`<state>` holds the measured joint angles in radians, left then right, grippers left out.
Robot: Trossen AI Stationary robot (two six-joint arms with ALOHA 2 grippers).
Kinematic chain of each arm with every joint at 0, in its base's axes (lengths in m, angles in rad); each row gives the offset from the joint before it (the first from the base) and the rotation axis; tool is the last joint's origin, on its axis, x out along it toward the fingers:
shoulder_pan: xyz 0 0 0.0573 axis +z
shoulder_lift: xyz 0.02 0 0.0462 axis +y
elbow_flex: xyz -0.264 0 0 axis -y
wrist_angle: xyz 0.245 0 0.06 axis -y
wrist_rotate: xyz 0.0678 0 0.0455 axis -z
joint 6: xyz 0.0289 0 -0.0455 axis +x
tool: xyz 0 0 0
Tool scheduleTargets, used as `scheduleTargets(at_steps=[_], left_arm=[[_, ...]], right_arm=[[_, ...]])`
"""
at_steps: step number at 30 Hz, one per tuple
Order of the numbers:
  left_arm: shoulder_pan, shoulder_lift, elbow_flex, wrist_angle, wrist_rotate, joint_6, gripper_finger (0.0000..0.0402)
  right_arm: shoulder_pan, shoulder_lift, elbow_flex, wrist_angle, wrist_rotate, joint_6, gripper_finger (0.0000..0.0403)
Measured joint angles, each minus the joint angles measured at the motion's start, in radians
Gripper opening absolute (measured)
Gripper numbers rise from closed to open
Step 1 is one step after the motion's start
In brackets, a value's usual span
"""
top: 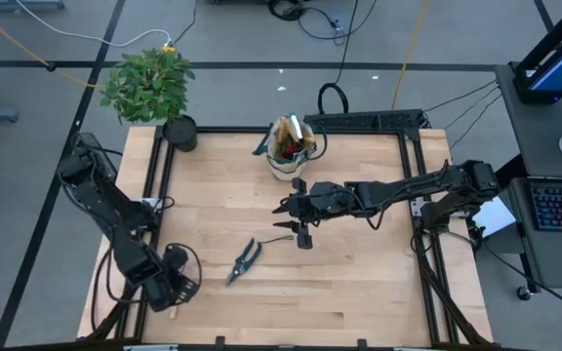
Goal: Pick & Place Garden tools in Gardening bag
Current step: Put the brown hand rake into the brown gardening bag
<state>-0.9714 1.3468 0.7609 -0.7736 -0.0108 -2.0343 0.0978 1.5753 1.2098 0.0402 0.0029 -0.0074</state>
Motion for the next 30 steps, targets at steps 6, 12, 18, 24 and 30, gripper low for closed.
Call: scheduleTargets(at_steps=[6, 12, 18, 24, 30], left_arm=[[0.008, 0.02, 0.0, 0.068, 0.07, 0.066, 0.0159], [0.008, 0.106, 0.0, 0.09, 0.175, 0.085, 0.0159], [0.008, 0.163, 0.0, 0.14, 0.172, 0.09, 0.0159], [0.009, 0.243, 0.005, 0.204, 0.206, 0.095, 0.0159], [0.009, 0.259, 0.003, 0.258, 0.257, 0.061, 0.0159]], right_arm=[[0.0, 0.0, 0.0, 0.0, 0.0, 0.0, 0.0144], [0.0, 0.0, 0.0, 0.0, 0.0, 0.003, 0.0144], [0.0, 0.0, 0.0, 0.0, 0.0, -0.002, 0.0144], [0.0, 0.0, 0.0, 0.0, 0.0, -0.003, 0.0144], [0.0, 0.0, 0.0, 0.0, 0.0, -0.003, 0.0144]])
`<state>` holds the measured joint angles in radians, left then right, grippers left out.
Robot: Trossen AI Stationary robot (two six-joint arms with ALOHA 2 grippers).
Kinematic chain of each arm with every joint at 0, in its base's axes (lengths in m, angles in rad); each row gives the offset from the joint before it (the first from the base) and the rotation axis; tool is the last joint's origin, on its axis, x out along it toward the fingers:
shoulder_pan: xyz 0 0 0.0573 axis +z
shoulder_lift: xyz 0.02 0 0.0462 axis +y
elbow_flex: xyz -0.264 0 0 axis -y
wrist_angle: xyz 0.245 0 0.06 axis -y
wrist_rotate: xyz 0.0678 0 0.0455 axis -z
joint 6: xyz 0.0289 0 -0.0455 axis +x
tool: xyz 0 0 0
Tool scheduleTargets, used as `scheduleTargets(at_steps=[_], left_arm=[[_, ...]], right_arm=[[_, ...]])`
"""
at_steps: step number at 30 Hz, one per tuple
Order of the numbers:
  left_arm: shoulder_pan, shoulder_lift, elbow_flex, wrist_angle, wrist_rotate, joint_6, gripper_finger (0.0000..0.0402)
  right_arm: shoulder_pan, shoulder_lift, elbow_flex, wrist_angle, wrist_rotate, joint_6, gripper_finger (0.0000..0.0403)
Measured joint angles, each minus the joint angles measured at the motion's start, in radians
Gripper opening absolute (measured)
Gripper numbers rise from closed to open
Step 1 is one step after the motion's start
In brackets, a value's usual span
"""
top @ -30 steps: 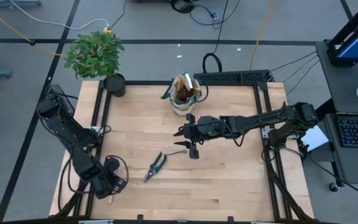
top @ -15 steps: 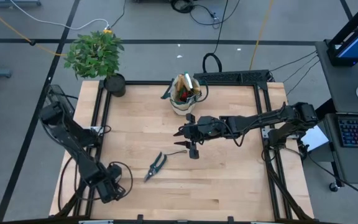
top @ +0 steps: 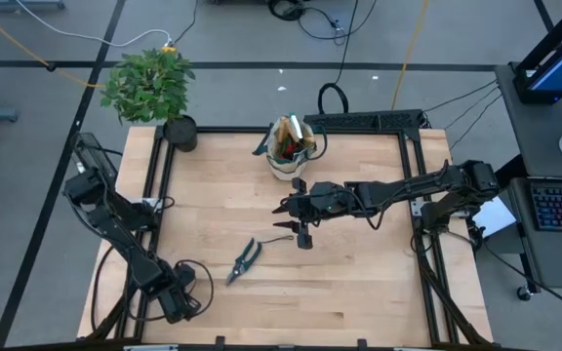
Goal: Pick & Place Garden tools in Gardening bag
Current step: Put the brown hand rake into the brown gardening bag
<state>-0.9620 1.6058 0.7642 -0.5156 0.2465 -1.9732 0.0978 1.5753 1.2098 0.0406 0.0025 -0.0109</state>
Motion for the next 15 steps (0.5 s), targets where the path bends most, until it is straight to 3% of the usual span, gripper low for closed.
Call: scheduleTargets(at_steps=[9, 15], left_arm=[[-0.003, -0.011, -0.001, 0.022, 0.022, -0.006, 0.0151], [-0.004, -0.012, -0.003, 0.021, 0.026, -0.007, 0.007]], right_arm=[[0.0, 0.0, 0.0, 0.0, 0.0, -0.001, 0.0144], [0.0, 0.0, 0.0, 0.0, 0.0, -0.01, 0.0144]])
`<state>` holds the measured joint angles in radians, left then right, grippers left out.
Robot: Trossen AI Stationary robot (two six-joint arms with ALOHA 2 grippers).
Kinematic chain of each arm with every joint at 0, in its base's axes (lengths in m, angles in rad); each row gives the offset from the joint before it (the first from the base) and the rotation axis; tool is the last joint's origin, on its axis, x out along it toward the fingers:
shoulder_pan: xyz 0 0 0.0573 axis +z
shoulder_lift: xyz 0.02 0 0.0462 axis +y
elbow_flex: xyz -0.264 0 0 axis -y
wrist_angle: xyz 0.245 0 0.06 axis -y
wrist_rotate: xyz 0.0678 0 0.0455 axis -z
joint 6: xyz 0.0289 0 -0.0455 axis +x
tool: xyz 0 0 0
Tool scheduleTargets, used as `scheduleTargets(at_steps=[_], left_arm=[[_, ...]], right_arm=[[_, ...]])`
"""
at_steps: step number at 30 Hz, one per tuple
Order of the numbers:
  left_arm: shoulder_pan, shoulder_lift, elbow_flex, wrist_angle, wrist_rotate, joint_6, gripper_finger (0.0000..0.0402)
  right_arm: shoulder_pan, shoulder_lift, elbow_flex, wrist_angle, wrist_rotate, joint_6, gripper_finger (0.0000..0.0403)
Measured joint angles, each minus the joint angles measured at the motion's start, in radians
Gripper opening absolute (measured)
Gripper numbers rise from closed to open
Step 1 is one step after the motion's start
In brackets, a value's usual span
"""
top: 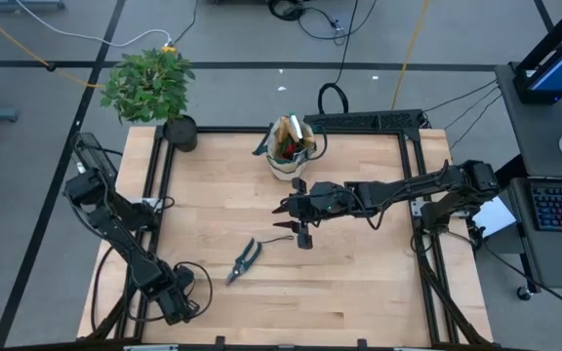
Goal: Pick & Place Garden tools in Gardening bag
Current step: Put the brown hand rake into the brown gardening bag
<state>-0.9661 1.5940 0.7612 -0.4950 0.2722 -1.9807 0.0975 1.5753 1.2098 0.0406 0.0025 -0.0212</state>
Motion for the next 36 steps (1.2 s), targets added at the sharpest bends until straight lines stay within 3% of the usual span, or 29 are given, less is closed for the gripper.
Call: scheduleTargets(at_steps=[11, 23, 31, 36], left_arm=[[0.023, -0.015, -0.002, 0.042, -0.032, -0.009, 0.0066], [0.071, -0.25, -0.002, 0.03, -0.244, -0.02, 0.0066], [0.135, -0.389, -0.001, 0.077, -0.392, -0.01, 0.0066], [0.2, -0.446, -0.001, 0.163, -0.476, 0.038, 0.0066]], right_arm=[[0.0, 0.0, 0.0, 0.0, 0.0, -0.019, 0.0144], [0.0, 0.0, 0.0, 0.02, -0.004, -0.025, 0.0144], [0.004, 0.0, 0.0, 0.132, -0.01, -0.103, 0.0144], [0.005, 0.0, 0.0, 0.203, -0.08, -0.191, 0.0144]])
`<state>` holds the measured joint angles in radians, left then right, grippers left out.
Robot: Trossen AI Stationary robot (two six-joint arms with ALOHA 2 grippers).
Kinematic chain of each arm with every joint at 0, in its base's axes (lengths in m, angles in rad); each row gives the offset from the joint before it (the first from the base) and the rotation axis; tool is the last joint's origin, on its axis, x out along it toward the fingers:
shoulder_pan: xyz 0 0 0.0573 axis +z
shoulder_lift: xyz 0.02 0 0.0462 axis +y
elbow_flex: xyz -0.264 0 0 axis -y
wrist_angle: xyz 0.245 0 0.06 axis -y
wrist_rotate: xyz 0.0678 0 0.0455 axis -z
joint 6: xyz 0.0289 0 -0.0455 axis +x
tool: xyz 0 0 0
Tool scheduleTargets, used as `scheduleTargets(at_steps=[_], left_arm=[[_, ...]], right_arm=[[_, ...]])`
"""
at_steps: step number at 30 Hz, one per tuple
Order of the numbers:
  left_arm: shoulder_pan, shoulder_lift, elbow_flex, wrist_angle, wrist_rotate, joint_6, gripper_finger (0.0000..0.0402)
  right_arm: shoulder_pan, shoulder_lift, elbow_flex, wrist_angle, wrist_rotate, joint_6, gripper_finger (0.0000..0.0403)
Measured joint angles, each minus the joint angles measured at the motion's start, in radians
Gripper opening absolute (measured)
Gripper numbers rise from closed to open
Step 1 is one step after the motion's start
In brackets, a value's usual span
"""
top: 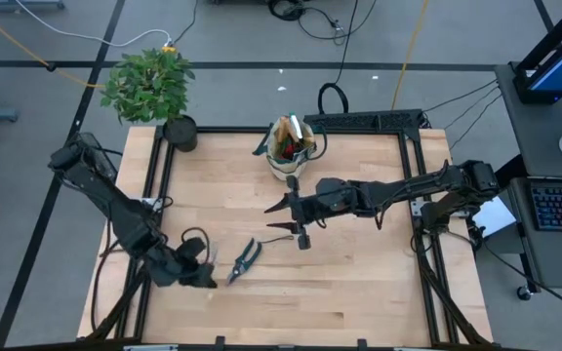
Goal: Pick & Place Garden tools in Gardening bag
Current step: Put the brown hand rake into the brown gardening bag
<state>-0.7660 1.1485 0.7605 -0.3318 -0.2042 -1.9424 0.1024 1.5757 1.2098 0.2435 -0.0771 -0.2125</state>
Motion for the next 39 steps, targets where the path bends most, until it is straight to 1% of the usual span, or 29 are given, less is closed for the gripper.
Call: scheduleTargets(at_steps=[3, 9, 16, 20, 26, 33, 39], left_arm=[[0.045, -0.023, 0.0, 0.065, -0.015, 0.033, 0.0066], [0.144, -0.038, 0.001, 0.202, -0.01, 0.089, 0.0066], [0.262, -0.038, 0.001, 0.36, 0.055, 0.13, 0.0066], [0.323, -0.038, 0.001, 0.417, 0.105, 0.131, 0.0066], [0.414, -0.038, 0.001, 0.443, 0.193, 0.123, 0.0066], [0.502, -0.038, 0.001, 0.468, 0.283, 0.114, 0.0066], [0.549, -0.035, 0.002, 0.506, 0.328, 0.1, 0.0066]], right_arm=[[0.007, 0.0, 0.0, 0.022, -0.031, -0.066, 0.0144], [0.037, 0.0, 0.0, 0.029, -0.029, -0.237, 0.0144], [0.073, 0.0, 0.0, 0.03, -0.023, -0.43, 0.0144], [0.086, 0.0, 0.0, 0.03, 0.023, -0.505, 0.0144], [0.094, 0.0, 0.0, 0.059, 0.08, -0.568, 0.0144], [0.092, 0.006, 0.0, 0.091, 0.082, -0.615, 0.0144], [0.073, 0.019, 0.0, 0.101, 0.084, -0.621, 0.0144]])
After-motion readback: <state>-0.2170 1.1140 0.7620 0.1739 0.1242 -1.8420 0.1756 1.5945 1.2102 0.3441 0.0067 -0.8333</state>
